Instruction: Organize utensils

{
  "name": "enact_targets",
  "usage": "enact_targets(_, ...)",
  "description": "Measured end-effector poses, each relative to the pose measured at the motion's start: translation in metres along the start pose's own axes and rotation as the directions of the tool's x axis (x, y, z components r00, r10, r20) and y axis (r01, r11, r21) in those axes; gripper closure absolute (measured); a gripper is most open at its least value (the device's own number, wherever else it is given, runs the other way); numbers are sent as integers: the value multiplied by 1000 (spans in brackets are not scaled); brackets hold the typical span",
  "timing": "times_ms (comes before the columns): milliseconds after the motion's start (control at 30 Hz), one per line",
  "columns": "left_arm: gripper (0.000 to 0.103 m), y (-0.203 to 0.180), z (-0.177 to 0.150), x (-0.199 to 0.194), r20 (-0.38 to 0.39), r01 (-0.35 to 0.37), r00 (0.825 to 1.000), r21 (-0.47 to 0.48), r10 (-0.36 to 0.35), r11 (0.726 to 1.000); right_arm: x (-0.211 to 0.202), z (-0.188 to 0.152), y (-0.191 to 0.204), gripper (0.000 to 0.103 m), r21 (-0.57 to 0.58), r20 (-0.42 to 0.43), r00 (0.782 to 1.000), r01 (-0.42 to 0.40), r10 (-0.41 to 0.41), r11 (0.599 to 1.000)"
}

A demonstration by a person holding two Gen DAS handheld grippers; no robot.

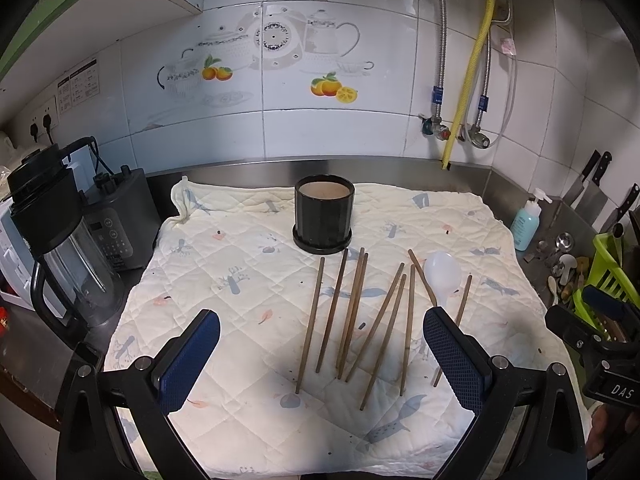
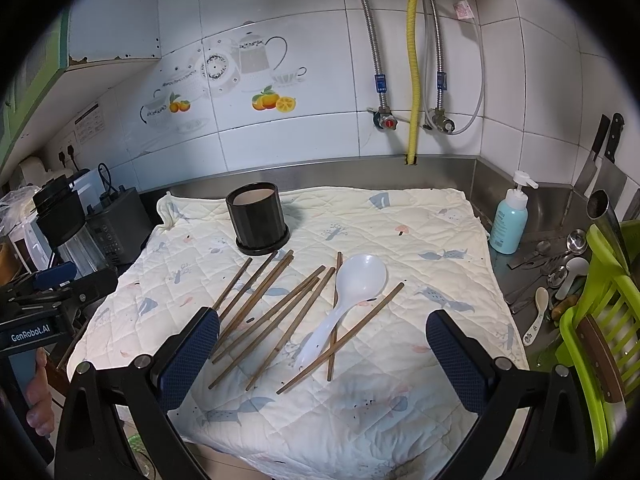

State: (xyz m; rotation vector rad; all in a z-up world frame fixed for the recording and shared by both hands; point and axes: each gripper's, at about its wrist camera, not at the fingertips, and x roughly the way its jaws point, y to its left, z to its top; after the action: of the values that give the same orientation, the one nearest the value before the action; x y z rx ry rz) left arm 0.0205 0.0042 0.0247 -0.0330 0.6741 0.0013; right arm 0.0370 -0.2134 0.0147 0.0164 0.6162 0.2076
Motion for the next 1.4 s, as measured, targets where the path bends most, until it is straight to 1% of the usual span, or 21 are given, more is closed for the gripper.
enact_targets(367, 0, 10, 6, 3, 13, -6, 1000, 7, 6, 1000, 2, 3, 4, 0, -3, -6, 1000, -5, 5, 1000)
enact_targets(633, 0, 13, 13, 7, 13, 23, 1000, 29, -24, 999, 10, 7, 7, 0, -7, -11, 1000, -1, 1, 1000)
enact_targets(733, 0, 14, 16, 12, 12, 29, 999, 41, -30, 999, 12, 8, 7, 0, -5, -9, 1000, 4, -4, 1000)
enact_targets(867, 0, 18, 20, 27, -15, 38, 999, 45, -37, 998, 18, 10, 4, 0, 3, -20, 1000, 9, -9, 1000)
enact_targets(1000, 0, 27, 24, 46, -29, 27, 999, 53, -25, 998, 24, 10, 0, 0, 9, -29, 999, 19, -18, 1000)
enact_targets(1067, 4, 32, 26, 58, -42, 29, 999, 54, -27, 998, 29, 11, -2, 0, 16, -34, 999, 26, -25, 1000)
enact_targets(1133, 13, 37, 30, 74, -68, 30, 997, 60, -26, 998, 34, 12, -4, 0, 25, -44, 999, 28, -27, 999)
enact_targets(1167, 14, 39, 31, 84, -86, 35, 996, 64, -30, 997, 37, 13, -5, 0, 32, -50, 998, 29, -27, 999)
enact_targets(1233, 21, 43, 33, 102, -114, 49, 993, 63, -41, 997, 43, 13, -7, 0, 40, -63, 998, 32, -30, 999)
enact_targets(1267, 22, 45, 35, 113, -132, 62, 990, 62, -54, 996, 47, 13, -8, 0, 44, -72, 997, 35, -32, 998)
enact_targets(1333, 28, 46, 37, 130, -153, 85, 985, 60, -74, 995, 54, 12, -11, 6, 54, -89, 996, 38, -33, 998)
enact_targets(1400, 31, 46, 39, 149, -173, 106, 981, 71, -92, 992, 63, 11, -15, 9, 68, -111, 993, 42, -34, 997)
